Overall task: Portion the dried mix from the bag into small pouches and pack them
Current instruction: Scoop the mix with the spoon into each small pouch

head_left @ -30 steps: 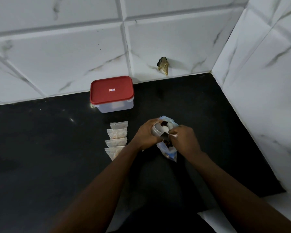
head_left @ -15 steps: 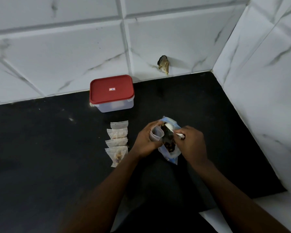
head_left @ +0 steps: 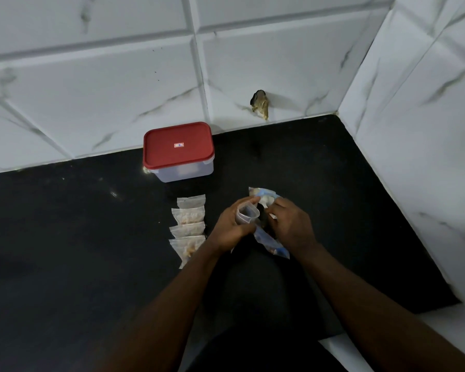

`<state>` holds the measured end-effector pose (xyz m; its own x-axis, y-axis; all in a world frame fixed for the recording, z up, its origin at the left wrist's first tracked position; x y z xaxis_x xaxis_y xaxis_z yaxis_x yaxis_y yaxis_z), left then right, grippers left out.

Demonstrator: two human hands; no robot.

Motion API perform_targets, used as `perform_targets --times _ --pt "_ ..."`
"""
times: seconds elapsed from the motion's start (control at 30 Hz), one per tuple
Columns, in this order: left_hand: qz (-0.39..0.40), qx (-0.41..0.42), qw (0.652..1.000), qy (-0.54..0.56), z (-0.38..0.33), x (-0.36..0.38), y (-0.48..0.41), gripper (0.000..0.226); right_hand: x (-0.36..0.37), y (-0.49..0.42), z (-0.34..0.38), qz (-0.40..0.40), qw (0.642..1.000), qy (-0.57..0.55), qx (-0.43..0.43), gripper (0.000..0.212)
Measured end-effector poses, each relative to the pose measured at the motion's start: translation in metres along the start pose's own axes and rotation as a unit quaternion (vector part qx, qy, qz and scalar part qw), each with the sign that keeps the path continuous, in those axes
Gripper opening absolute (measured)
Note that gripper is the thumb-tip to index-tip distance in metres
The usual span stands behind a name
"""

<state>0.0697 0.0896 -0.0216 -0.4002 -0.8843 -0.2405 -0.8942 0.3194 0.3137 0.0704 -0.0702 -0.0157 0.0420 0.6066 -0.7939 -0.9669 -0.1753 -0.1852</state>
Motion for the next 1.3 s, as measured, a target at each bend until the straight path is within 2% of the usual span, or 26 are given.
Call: perform_targets --times 0.07,0.1,0.37,0.53,0.7,0.87,1.0,1.13,1.3 --pt "0.009 -0.006 1.000 0.008 0.001 -0.002 -0.001 0.068 0.010 0.002 -0.004 0.065 0.997 -0.013 0.048 0.048" --pt "0.010 -0.010 1.000 0.008 0.002 -0.003 -0.001 0.067 0.012 0.002 -0.005 0.073 0.996 -0.017 0.044 0.050" --pt "0.007 -0.018 1.000 0.021 0.010 -0.011 -0.002 0.062 -0.014 -0.003 -0.006 0.068 0.998 0.009 0.010 0.011" --pt "-0.001 -0.017 0.999 0.028 0.014 -0.010 0.001 0.064 -0.039 -0.004 -0.005 0.017 0.999 -0.032 0.018 0.010" --pt "0.009 0.005 0.999 0.040 0.008 -0.007 0.000 0.064 -0.020 -0.009 0.003 0.017 1.000 -0.016 0.011 0.012" --pt "-0.003 0.004 0.999 0.035 0.009 -0.010 -0.001 0.065 -0.008 -0.007 -0.006 0.056 0.998 0.012 0.019 0.015" --pt "0.002 -0.005 0.999 0.047 0.010 -0.009 0.000 0.064 -0.027 0.001 -0.008 0.110 0.994 -0.001 0.017 0.012" --pt "0.010 -0.013 0.999 0.052 0.010 -0.007 -0.002 0.061 -0.053 0.000 -0.006 0.065 0.997 -0.041 0.025 0.009" --pt "0.016 0.007 0.999 0.048 0.005 -0.003 -0.002 0.065 -0.028 -0.009 0.004 0.023 0.999 -0.025 0.008 0.010"
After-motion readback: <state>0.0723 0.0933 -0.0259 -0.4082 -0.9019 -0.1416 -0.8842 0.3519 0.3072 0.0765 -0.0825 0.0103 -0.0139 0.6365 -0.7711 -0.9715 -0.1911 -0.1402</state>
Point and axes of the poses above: each hand's wrist, its own y-axis away from the middle knuckle, its own x-axis out of the palm, z = x × y, the point moved 6 cm from there along -y, towards the middle knuckle, and after that the axes turned 7 degrees about -y, right-handed, at the moved point
